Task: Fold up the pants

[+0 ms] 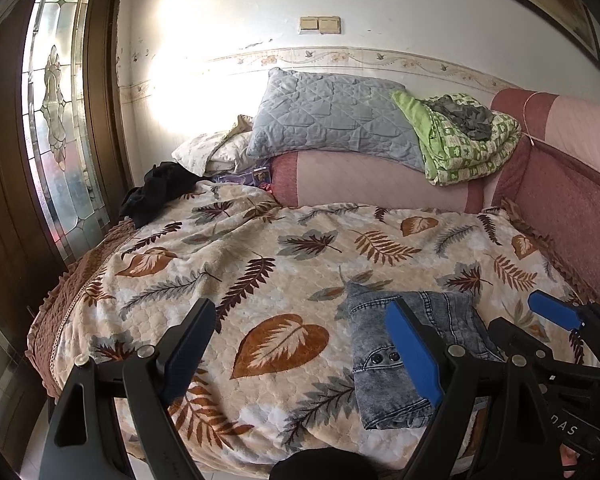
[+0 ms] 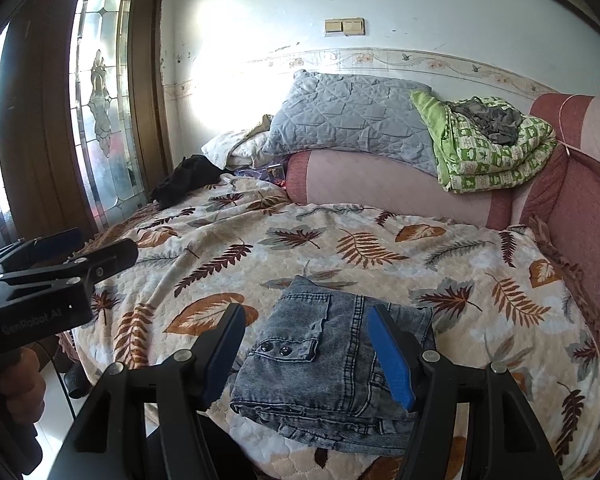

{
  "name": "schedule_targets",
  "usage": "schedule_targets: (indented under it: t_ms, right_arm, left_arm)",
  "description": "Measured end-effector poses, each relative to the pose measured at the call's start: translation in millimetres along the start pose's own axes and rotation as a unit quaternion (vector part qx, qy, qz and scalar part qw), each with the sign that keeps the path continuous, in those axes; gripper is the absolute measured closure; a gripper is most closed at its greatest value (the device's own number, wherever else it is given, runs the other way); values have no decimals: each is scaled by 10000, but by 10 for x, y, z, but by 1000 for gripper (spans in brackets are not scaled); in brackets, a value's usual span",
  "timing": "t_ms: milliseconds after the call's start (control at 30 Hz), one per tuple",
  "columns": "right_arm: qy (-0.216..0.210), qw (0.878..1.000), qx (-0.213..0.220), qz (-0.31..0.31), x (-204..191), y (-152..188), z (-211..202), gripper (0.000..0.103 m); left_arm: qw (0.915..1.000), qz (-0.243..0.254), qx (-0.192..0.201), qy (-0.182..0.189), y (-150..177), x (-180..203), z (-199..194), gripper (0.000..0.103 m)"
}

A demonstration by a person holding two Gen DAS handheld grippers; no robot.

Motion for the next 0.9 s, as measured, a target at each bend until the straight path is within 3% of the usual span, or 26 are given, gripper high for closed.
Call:
schedule_targets:
  t_ms: [900]
  right_arm:
    - [-154, 9996, -184, 169, 143, -11, 315, 36]
  left_arm:
    - [9998, 93, -185, -35, -56, 47, 263, 16]
Point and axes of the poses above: each gripper's, at about its wrist camera, not at the fingertips, and z roughly the way its jaws point, x to its right, y to its underside, the point moved 4 cm from there along z, roughly the way its jaws point, and after that the axes turned 13 degrees about -x, right-handed, at the moved point
